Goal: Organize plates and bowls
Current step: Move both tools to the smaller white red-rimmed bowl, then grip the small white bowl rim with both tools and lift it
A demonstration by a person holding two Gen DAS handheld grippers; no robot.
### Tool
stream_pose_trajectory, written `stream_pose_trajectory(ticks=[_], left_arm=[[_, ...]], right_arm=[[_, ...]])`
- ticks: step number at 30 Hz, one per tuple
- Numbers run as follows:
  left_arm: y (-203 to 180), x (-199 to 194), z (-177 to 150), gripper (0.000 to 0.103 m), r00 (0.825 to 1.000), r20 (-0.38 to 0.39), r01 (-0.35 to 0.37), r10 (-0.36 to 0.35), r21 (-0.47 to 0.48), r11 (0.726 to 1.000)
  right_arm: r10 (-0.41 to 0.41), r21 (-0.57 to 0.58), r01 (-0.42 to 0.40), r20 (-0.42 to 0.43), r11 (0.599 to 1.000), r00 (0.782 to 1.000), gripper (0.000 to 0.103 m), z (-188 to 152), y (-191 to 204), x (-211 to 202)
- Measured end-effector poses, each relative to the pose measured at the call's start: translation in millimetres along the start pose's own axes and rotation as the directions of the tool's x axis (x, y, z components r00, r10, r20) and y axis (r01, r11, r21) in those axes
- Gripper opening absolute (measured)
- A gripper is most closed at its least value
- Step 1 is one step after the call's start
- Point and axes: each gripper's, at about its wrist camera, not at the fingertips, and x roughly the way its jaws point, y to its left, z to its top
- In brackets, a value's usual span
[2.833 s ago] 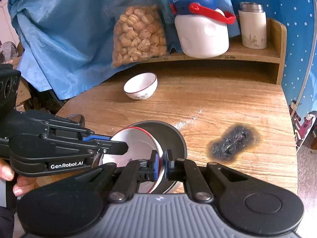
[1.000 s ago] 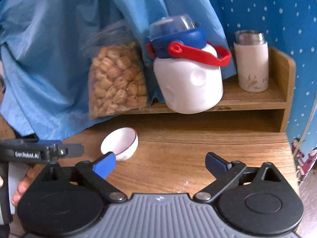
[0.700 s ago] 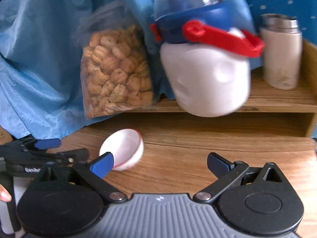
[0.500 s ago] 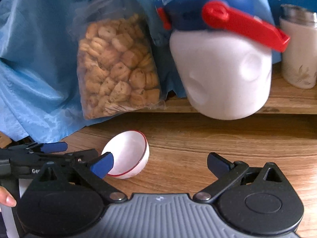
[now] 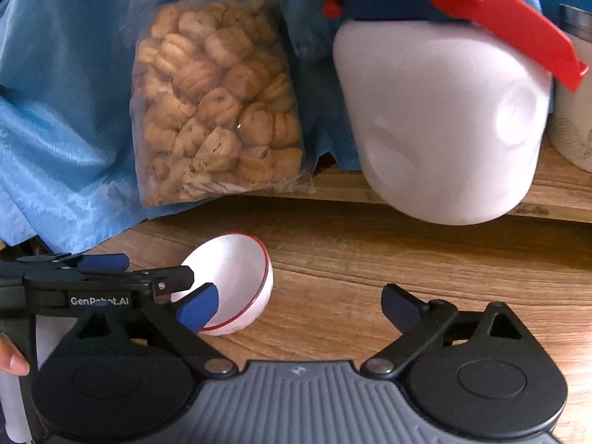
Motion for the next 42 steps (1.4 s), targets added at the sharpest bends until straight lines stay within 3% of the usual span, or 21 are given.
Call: stream_pose_trajectory(ticks=[5, 9, 12, 20, 23, 25, 31, 37, 42], left_arm=[[-3.4, -0.5, -2.1, 0.102, 1.000, 0.006, -0.001, 0.001, 0.011, 1.000], [-7.0, 2.6, -6.0, 0.102, 1.000, 0.000, 0.012, -0.012, 0.023, 1.000], [-9.2, 1.4, -9.5, 0.100, 0.999, 0.010, 0.032, -0.032, 0.040, 0.999], [-14.4, -2.0, -11.8, 0.078, 0.991, -0.023, 0.133, -0.133, 0.028, 0.991], [-12.5, 0.7, -13.1, 0.063, 0.984, -0.047, 0.171, -0.171, 0.005, 0.985], [-11.6, 4.4, -14.5, 0.045, 0.977, -0.072, 0.202, -0.203, -0.017, 0.979], [-15.9, 4.0, -18.4, 0.023, 0.968, -0.077, 0.240, -0.240, -0.002, 0.971], [-27.3, -1.4, -19.8, 0.018, 0.973, -0.049, 0.228, -0.227, 0.033, 0.973], [-25.9, -4.7, -20.4, 0.016, 0.973, -0.030, 0.230, -0.229, 0.023, 0.973]], right_arm=[[0.010, -0.012, -0.010, -0.003, 1.000, 1.000, 0.091, -1.9, 2.1, 1.4], [0.004, -0.024, -0.005, -0.027, 1.000, 1.000, 0.073, -1.4, 3.6, 5.7], [0.014, -0.030, -0.015, -0.033, 0.999, 0.999, 0.068, -0.3, 7.2, 8.7], [0.037, -0.050, -0.038, -0.032, 0.998, 0.999, 0.055, -2.0, 15.8, 12.0], [0.044, -0.056, -0.046, -0.035, 0.997, 0.998, 0.051, -2.2, 18.9, 14.7], [0.045, -0.066, -0.048, -0.040, 0.997, 0.998, 0.048, -2.7, 21.8, 16.6], [0.062, -0.071, -0.065, -0.050, 0.995, 0.997, 0.039, -2.6, 25.0, 23.8], [0.108, -0.054, -0.113, -0.089, 0.992, 0.990, 0.022, -2.7, 20.5, 26.9], [0.147, -0.022, -0.150, -0.114, 0.988, 0.983, 0.018, -2.4, 16.7, 30.0]])
